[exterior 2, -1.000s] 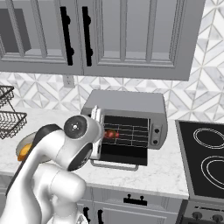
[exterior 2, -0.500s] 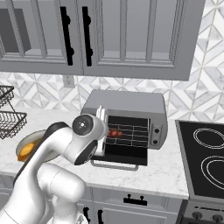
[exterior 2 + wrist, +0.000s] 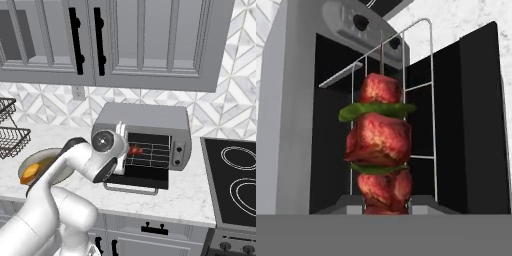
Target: Pick up the kebab skewer and baguette bread, and place them inside the toaster oven. Close the toaster oven door and start by setting the timer.
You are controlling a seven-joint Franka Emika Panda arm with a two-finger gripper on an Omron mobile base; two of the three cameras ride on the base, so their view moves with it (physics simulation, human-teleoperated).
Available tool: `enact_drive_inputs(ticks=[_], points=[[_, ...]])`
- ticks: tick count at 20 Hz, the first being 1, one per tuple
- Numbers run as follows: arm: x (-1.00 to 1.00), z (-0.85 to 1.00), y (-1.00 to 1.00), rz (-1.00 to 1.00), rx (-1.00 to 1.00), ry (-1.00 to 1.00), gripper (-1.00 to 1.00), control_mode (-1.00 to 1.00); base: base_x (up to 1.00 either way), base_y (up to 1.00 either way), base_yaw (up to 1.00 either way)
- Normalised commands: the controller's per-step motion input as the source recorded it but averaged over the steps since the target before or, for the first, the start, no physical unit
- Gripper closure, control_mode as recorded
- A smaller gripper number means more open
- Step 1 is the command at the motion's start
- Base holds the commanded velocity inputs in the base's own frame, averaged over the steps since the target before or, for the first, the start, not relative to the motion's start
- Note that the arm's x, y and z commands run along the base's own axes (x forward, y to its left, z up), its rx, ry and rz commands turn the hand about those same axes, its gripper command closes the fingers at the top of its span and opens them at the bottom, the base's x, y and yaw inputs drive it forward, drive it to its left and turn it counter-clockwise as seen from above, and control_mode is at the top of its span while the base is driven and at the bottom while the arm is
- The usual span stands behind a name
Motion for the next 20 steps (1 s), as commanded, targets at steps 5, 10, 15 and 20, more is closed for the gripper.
enact_drive_inputs(ticks=[5, 10, 15, 20], points=[[0.43, 0.00, -0.10, 0.00, 0.01, 0.15, 1.00, -1.00, 0.00, 0.00, 0.00], [0.42, 0.00, -0.07, 0.00, 0.00, 0.18, 1.00, -1.00, 0.00, 0.00, 0.00], [0.37, -0.01, -0.18, 0.01, 0.03, 0.10, 1.00, -1.00, 0.00, 0.00, 0.00], [0.19, -0.31, -0.11, 0.05, 0.00, 0.01, 1.00, -1.00, 0.00, 0.00, 0.00]])
